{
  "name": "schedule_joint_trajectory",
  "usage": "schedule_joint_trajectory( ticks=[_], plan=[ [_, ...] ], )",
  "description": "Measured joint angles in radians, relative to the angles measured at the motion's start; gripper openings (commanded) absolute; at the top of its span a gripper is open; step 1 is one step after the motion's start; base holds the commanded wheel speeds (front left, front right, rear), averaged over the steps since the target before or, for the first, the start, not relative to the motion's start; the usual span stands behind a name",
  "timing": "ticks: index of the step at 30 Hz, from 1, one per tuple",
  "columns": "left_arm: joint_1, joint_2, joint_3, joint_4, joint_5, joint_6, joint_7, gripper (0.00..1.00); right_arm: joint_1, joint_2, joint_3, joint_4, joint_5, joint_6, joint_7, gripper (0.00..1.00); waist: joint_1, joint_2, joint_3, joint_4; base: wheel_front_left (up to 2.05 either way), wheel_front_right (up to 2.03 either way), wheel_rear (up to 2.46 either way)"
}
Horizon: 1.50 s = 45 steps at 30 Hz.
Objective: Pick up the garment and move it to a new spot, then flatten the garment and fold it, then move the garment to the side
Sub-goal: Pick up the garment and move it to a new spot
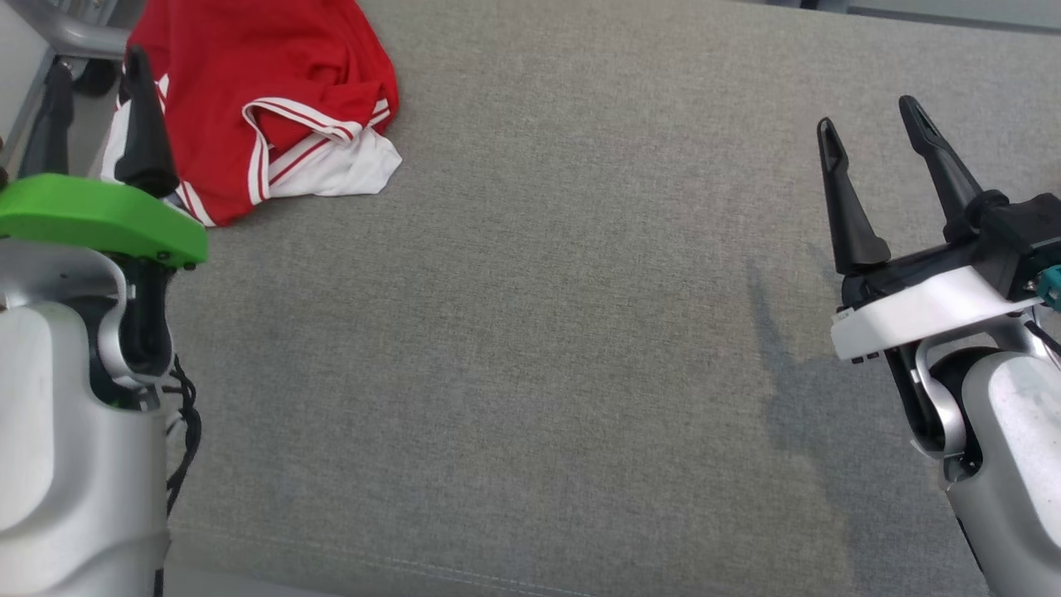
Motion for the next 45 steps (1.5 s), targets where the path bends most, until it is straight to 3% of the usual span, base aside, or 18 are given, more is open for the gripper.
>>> schedule_joint_trajectory(
  ticks=[6, 21, 34, 35, 36, 37, 45],
  plan=[
    [-0.084, 0.04, 0.02, 0.054, 0.0, 0.0, 0.048, 1.0, -0.036, -0.019, -0.011, -0.051, 0.0, 0.0, 0.027, 1.0, 0.0, 0.0, 0.079, -0.033, 0.0, 0.0, 0.0],
    [-0.21, 0.018, 0.04, 0.161, -0.054, -0.002, 0.056, 1.0, -0.104, -0.072, -0.076, -0.156, -0.027, 0.0, 0.071, 1.0, 0.0, 0.0, 0.27, -0.068, 0.0, 0.0, 0.0],
    [-0.257, 0.029, 0.016, 0.356, 0.002, -0.001, 0.057, 1.0, -0.137, -0.09, -0.076, -0.18, -0.031, 0.002, 0.083, 1.0, 0.0001, 0.0, 0.364, -0.064, 0.0, 0.0, 0.0],
    [-0.264, 0.027, 0.014, 0.369, 0.003, -0.001, 0.057, 0.81, -0.137, -0.091, -0.077, -0.18, -0.032, 0.002, 0.083, 1.0, 0.0001, 0.0, 0.366, -0.065, 0.0, 0.0, 0.0],
    [-0.27, 0.026, 0.012, 0.375, 0.003, -0.001, 0.057, 0.35, -0.137, -0.092, -0.079, -0.18, -0.033, 0.002, 0.083, 1.0, 0.0001, 0.0, 0.367, -0.065, 0.0, 0.0, 0.0],
    [-0.276, 0.025, 0.011, 0.38, 0.003, -0.001, 0.056, 0.0, -0.137, -0.092, -0.079, -0.18, -0.033, 0.002, 0.083, 1.0, 0.0001, 0.0, 0.368, -0.065, 0.0, 0.0, 0.0],
    [-0.291, 0.003, -0.001, 0.425, -0.003, -0.029, 0.002, 0.0, -0.137, -0.083, -0.078, -0.158, -0.032, 0.002, 0.059, 1.0, 0.0001, 0.0, 0.343, -0.068, 0.0, 0.0, 0.0]
  ],
)
